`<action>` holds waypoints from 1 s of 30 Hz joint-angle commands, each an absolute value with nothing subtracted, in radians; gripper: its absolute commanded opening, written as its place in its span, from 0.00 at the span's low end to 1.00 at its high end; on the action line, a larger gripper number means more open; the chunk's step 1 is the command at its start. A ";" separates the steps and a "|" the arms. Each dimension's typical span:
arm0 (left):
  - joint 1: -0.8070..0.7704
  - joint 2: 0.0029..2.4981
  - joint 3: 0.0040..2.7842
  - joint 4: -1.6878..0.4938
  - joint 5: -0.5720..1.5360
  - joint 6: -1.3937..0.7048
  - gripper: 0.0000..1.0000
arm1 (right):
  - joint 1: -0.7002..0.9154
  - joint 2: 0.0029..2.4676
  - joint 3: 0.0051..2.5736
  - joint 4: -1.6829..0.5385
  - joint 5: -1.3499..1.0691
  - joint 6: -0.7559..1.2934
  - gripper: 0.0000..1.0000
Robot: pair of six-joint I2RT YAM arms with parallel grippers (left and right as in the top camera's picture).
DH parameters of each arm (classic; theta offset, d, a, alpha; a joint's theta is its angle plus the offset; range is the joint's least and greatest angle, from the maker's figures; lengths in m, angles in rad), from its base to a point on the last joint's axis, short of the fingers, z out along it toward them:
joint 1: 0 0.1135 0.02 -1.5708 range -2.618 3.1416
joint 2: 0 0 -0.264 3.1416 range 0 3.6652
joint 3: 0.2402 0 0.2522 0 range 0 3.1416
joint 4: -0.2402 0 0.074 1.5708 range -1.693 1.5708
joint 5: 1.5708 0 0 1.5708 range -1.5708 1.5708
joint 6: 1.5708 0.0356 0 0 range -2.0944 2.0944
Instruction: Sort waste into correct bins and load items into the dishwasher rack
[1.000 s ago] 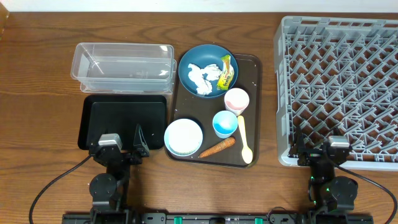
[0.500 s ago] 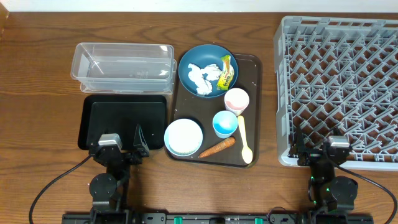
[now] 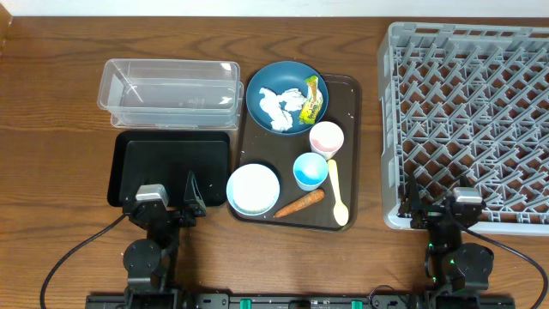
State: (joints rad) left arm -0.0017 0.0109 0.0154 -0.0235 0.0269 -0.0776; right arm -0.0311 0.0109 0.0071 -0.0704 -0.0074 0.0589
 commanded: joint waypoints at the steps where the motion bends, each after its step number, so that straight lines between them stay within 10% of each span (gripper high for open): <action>1: 0.001 0.004 0.004 -0.069 0.014 -0.072 0.95 | -0.023 0.007 0.006 -0.074 -0.003 0.047 0.99; 30: 0.001 0.320 0.225 -0.075 0.079 -0.205 0.95 | -0.023 0.081 0.125 -0.075 -0.004 0.119 0.99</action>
